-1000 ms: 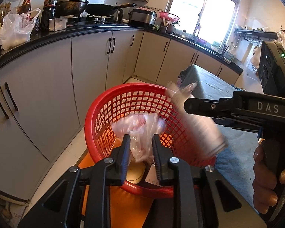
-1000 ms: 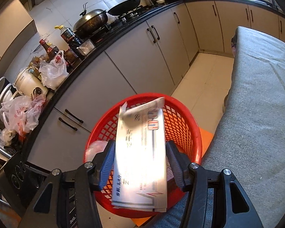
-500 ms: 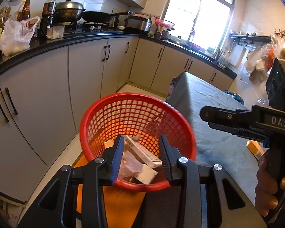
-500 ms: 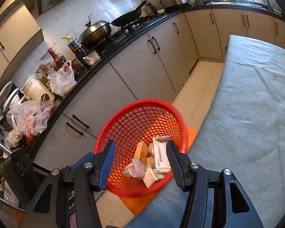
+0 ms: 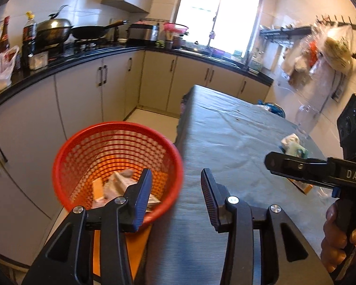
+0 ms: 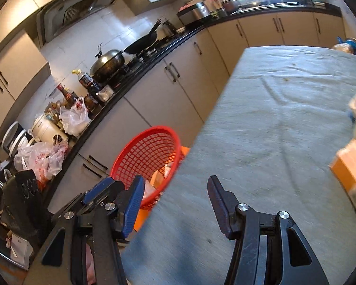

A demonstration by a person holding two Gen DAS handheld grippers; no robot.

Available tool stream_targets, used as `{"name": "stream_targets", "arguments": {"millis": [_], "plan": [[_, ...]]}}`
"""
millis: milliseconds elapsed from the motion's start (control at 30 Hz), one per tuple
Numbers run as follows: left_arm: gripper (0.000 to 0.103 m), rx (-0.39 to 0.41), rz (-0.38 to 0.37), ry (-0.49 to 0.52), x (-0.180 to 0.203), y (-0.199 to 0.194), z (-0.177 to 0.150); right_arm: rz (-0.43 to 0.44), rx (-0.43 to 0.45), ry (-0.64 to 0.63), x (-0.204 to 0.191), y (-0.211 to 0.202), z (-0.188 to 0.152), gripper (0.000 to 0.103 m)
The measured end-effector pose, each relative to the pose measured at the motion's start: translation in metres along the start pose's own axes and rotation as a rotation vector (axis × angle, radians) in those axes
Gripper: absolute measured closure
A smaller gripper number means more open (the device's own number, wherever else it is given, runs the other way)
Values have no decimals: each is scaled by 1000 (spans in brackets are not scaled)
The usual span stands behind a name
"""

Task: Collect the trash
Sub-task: 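Return both tools to the table, then grasp the clear plastic cup with the right tool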

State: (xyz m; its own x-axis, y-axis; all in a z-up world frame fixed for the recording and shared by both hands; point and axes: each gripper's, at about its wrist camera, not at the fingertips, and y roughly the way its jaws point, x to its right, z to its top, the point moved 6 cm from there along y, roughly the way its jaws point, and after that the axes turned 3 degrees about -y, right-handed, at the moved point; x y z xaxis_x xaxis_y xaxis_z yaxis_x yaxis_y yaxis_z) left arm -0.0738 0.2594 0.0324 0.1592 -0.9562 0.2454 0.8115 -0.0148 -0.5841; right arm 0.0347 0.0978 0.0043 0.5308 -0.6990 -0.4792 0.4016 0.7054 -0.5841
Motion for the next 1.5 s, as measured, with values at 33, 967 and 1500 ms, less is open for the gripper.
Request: {"name": "stream_targets", "arguments": {"millis": [33, 967, 1500], "plan": [[61, -4, -7, 11, 8, 1, -1, -9, 10, 7, 6, -7, -1, 43], [54, -211, -219, 233, 180, 44, -52, -522, 225, 94, 171, -207, -50, 43], [33, -311, -256, 180, 236, 68, -41, -742, 197, 0, 196, -207, -57, 96]]}}
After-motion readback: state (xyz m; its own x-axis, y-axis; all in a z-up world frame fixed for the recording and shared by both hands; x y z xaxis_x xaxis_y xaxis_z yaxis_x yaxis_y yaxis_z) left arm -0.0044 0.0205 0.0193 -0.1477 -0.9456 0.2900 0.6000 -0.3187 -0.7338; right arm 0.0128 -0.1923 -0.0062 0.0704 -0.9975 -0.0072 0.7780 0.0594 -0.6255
